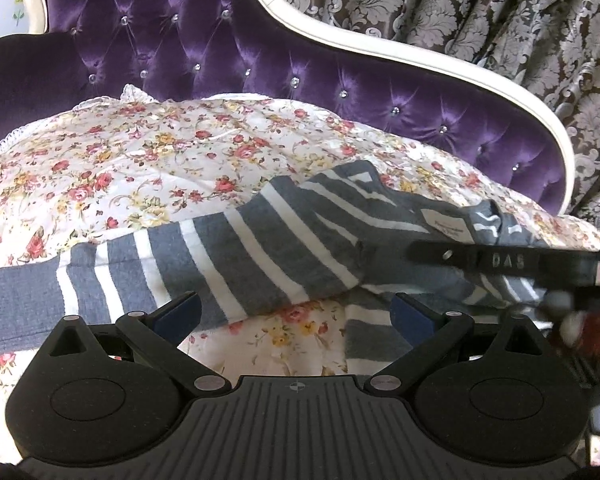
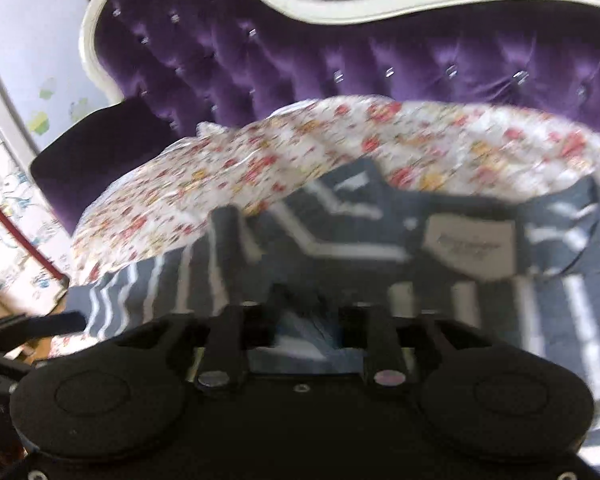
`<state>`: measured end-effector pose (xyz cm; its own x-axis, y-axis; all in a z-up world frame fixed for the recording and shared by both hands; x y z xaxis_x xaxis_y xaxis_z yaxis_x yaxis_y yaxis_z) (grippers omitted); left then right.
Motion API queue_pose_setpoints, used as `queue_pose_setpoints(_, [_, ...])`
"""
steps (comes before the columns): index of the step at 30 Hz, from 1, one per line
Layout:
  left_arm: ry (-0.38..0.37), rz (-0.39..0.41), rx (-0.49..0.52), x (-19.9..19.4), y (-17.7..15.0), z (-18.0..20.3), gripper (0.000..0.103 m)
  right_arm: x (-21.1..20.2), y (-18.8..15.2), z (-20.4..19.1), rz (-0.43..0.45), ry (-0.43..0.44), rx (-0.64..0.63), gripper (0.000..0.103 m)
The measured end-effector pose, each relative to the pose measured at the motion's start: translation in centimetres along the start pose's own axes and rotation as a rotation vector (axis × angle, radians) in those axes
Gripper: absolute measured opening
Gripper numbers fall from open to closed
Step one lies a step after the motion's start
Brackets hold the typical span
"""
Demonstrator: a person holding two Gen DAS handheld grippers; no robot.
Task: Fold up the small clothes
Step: 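Carry the held sleeve across the cardigan body with the right tool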
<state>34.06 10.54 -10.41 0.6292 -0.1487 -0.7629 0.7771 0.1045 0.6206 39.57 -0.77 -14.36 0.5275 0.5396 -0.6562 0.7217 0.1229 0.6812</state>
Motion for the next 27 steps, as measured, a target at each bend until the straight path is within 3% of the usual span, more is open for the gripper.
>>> queue_pose_setpoints(1, [0.002, -0.002, 0.001, 0.1, 0.0, 0.0, 0.102, -0.1, -0.2, -0.2, 0.0, 0.013, -0.011, 0.063])
queue_pose_setpoints(6, [0.008, -0.015, 0.013, 0.7, -0.3, 0.3, 0.102, -2.7, -0.4, 0.4, 0.056, 0.003, -0.041, 0.067])
queue_pose_setpoints(9, [0.008, -0.026, 0.019, 1.1, -0.5, 0.7, 0.102, -5.1, -0.4, 2.7, 0.114, -0.034, -0.005, 0.08])
queue_pose_setpoints(13, [0.004, -0.041, 0.041, 1.8, -1.1, 1.6, 0.102, -8.8, -0.8, 7.3, 0.201, -0.185, 0.065, 0.082])
queue_pose_setpoints(16, [0.001, -0.053, 0.07, 2.4, -1.6, 2.5, 0.102, -11.5, -1.5, 11.1, 0.263, -0.336, 0.133, 0.095])
queue_pose_setpoints(18, [0.003, -0.061, 0.094, 2.8, -2.0, 3.2, 0.102, -13.0, -2.1, 13.7, 0.285, -0.421, 0.183, 0.095])
queue_pose_setpoints(20, [0.006, -0.069, 0.115, 3.3, -2.5, 3.7, 0.102, -14.0, -2.7, 16.3, 0.291, -0.442, 0.246, 0.094])
queue_pose_setpoints(24, [0.014, -0.113, 0.141, 4.6, -3.4, 4.2, 0.102, -14.1, -3.9, 21.0, 0.245, -0.46, 0.374, 0.061])
queue_pose_setpoints(27, [0.028, -0.152, 0.148, 5.6, -4.1, 4.1, 0.102, -13.1, -4.7, 22.4, 0.21, -0.441, 0.42, 0.057])
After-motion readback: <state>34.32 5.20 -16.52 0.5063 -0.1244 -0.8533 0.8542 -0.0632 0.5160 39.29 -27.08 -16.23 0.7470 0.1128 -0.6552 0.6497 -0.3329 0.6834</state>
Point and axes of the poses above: each gripper's, at about its wrist camera, not at the fingertips, and x roughly the way its jaws point, z to its right, y to its top, the point moved 9 cm from there along x, roughly the way its jaws point, and after that the axes turned 6 degrees about -z, right-handed, at the moved point
